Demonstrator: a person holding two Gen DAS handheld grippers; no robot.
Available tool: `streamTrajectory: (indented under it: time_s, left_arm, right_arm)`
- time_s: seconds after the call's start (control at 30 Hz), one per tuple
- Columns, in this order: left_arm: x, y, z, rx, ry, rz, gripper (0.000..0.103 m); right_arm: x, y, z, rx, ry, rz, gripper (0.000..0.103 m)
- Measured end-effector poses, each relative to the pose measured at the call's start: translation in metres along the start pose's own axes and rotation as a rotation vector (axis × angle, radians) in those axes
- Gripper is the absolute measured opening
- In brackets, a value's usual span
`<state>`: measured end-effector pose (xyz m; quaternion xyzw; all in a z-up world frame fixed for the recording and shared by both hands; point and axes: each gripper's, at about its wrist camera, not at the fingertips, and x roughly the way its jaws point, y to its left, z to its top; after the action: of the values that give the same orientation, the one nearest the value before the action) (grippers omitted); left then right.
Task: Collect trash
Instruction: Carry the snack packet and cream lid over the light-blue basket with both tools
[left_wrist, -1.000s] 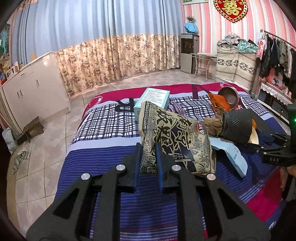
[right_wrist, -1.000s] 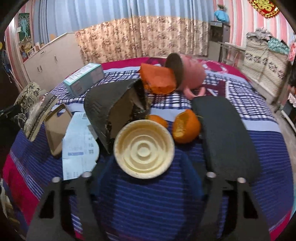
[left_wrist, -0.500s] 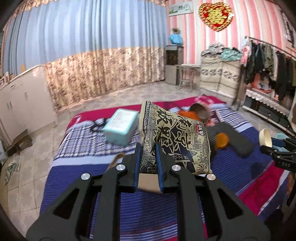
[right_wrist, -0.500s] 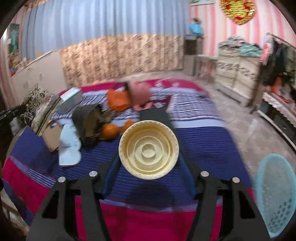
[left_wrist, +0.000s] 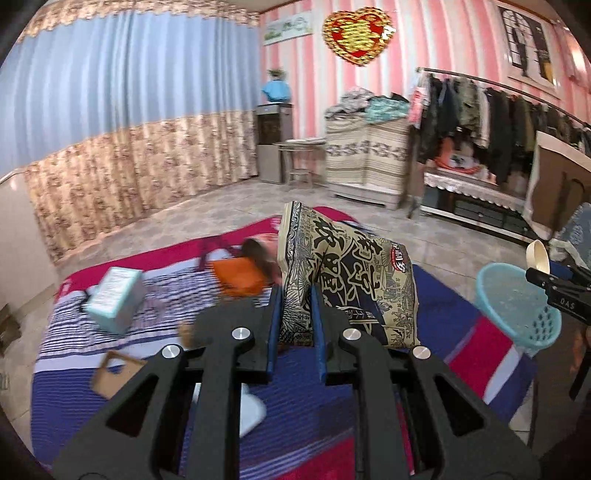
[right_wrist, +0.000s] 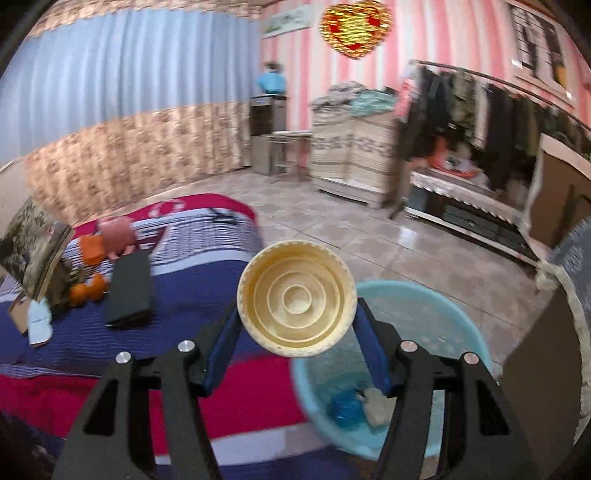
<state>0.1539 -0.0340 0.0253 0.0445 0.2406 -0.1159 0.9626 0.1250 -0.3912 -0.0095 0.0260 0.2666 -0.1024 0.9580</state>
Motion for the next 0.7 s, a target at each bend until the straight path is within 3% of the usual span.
streamTrajectory:
  time_s: [0.3, 0.7]
  left_arm:
    - [0.033, -0.088, 0.007, 0.051, 0.014, -0.119, 0.015]
    - [0.062, -0.202, 0.005, 0.167, 0.035, -0.222, 0.015]
  right_arm:
    - [-0.002, -0.080, -0.008, 0.125, 0.003, -0.109, 0.061]
    - [0.003, -0.134, -0.020, 0.230, 0.007, -0.209, 0.061]
